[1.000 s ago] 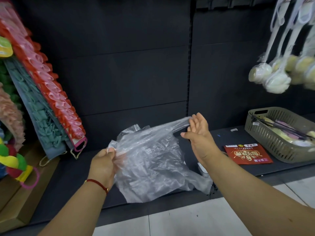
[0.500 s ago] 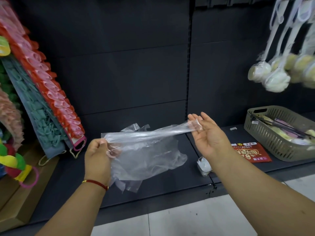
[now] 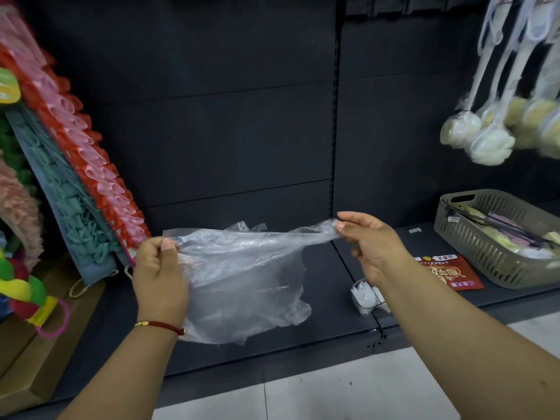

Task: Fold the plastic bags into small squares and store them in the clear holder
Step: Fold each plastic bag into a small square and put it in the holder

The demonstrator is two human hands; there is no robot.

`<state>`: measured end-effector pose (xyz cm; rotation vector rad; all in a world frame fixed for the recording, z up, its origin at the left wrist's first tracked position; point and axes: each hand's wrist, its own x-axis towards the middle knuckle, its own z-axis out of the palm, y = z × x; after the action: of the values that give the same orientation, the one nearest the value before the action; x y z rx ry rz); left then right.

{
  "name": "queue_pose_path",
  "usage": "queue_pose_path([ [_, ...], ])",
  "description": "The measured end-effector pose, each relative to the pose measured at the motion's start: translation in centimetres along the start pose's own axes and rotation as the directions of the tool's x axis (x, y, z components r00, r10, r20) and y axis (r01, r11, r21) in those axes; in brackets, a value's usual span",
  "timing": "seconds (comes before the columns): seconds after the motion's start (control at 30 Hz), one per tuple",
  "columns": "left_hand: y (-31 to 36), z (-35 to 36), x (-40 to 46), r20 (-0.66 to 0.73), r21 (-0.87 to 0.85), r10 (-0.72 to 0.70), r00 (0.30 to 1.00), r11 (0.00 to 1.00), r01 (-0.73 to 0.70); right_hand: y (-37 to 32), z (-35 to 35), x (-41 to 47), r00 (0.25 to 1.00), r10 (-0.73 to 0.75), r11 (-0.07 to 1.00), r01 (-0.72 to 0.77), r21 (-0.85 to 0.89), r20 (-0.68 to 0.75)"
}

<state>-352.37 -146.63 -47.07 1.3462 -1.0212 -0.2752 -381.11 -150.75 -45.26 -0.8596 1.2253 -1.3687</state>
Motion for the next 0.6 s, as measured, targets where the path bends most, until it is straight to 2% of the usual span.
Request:
queue_pose_path([
  [0.07,0.18,0.11,-0.19,0.001,-0.005,0.0,1.0,1.0,0.0,-0.03,-0.02,0.11,0.999,-0.016,1.0,0.017,0.025,-0.04],
  [0.13,0.25,0.3,-0.3,0.004,-0.06,-0.007,1.0,0.998,0.007,-0.14,0.04,0.21,1.0,0.005,0.988,-0.005,0.157,-0.001],
  [0.2,0.46,0.35,-0.26,0.005,-0.114,-0.05,0.999,0.992,0.05,-0.27,-0.11,0.2,0.991,0.005,0.977,-0.033,0.211,0.131],
  [0.3,0.47,0.36,0.22,0.011,-0.194,-0.137,0.99,0.971,0.137,-0.4,-0.71,0.05,0.917,-0.062,0.998,0.047,0.047,0.395],
  [0.33,0.44,0.37,0.33,0.012,-0.222,-0.168,0.986,0.961,0.166,-0.35,-0.78,0.01,0.897,-0.098,0.995,0.103,0.012,0.431],
  [0.43,0.53,0.37,0.48,0.015,-0.28,-0.227,0.974,0.934,0.222,-0.42,-0.61,-0.12,0.903,-0.241,0.967,0.255,0.007,0.356],
  [0.5,0.69,0.43,0.43,0.019,-0.294,-0.255,0.967,0.923,0.249,-0.7,-0.53,-0.17,0.899,-0.304,0.951,0.303,0.053,0.314],
  [0.6,0.79,0.42,0.44,0.03,-0.295,-0.279,0.96,0.915,0.275,-0.91,-0.55,-0.17,0.879,-0.372,0.92,0.391,-0.005,0.298],
])
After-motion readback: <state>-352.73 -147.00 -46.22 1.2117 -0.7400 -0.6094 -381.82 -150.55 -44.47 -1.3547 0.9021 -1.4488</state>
